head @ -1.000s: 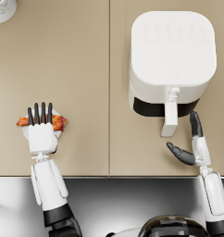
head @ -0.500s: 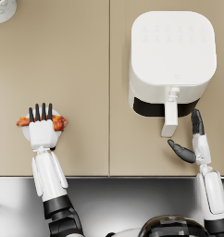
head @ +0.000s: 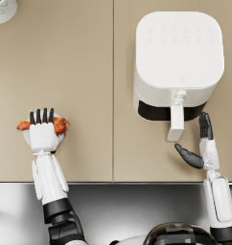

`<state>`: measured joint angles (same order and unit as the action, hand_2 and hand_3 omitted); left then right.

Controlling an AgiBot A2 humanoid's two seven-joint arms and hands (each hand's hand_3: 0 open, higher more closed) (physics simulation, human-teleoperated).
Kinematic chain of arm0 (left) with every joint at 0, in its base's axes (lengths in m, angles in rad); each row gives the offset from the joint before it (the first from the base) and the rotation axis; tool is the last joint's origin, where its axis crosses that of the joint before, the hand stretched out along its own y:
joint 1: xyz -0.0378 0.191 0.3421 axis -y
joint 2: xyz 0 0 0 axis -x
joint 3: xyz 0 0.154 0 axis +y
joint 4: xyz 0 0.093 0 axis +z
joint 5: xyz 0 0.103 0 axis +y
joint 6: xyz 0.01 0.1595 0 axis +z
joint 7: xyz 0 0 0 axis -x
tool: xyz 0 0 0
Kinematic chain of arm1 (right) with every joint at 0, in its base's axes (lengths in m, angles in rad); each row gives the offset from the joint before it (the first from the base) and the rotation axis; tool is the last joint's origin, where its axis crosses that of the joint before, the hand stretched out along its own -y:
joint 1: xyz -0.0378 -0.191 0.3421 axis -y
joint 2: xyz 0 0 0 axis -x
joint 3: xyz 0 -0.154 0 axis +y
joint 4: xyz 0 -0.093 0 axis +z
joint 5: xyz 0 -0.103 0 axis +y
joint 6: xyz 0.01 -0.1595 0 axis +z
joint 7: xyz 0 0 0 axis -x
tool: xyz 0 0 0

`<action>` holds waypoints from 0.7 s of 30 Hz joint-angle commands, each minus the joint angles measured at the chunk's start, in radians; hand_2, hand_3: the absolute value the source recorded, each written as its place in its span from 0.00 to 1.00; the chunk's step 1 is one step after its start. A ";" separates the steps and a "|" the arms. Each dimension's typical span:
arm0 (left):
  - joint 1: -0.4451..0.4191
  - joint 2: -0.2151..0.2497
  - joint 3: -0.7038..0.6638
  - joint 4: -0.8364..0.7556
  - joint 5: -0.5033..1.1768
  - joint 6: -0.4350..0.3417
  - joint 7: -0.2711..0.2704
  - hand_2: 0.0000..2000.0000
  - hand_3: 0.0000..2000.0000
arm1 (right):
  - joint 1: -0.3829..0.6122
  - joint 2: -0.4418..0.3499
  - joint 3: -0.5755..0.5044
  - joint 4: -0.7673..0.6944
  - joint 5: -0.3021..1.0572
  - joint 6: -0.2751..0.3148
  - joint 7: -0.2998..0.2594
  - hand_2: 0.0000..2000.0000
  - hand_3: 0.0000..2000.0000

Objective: Pick up the drumstick and place it into the air fryer

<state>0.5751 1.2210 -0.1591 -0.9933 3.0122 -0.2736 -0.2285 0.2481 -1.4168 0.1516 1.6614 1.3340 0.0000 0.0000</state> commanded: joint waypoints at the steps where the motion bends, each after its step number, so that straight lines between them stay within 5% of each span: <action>1: 0.002 -0.002 0.021 0.040 0.000 0.002 -0.005 1.00 0.49 | 0.005 -0.003 -0.006 0.018 0.000 0.000 0.000 0.00 0.00; 4: 0.006 -0.009 0.021 0.049 0.001 0.045 -0.022 1.00 0.98 | 0.000 -0.006 -0.010 0.031 0.000 0.000 0.000 0.00 0.00; 10: -0.052 -0.015 0.036 -0.130 -0.001 0.030 -0.014 1.00 1.00 | -0.006 -0.013 0.018 -0.079 0.000 0.000 0.000 0.00 0.00; 16: -0.120 -0.001 0.017 -0.434 -0.001 0.232 0.177 1.00 1.00 | -0.003 -0.024 0.033 -0.092 0.000 0.000 0.000 0.00 0.00; 21: -0.132 0.004 0.028 -0.539 -0.175 0.256 0.222 1.00 1.00 | 0.005 -0.033 0.035 -0.150 0.000 0.000 0.000 0.00 0.00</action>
<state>0.4331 1.2273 -0.1328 -1.4560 2.7942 -0.0160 -0.0040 0.2375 -1.4469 0.1867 1.5342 1.3340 0.0000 0.0000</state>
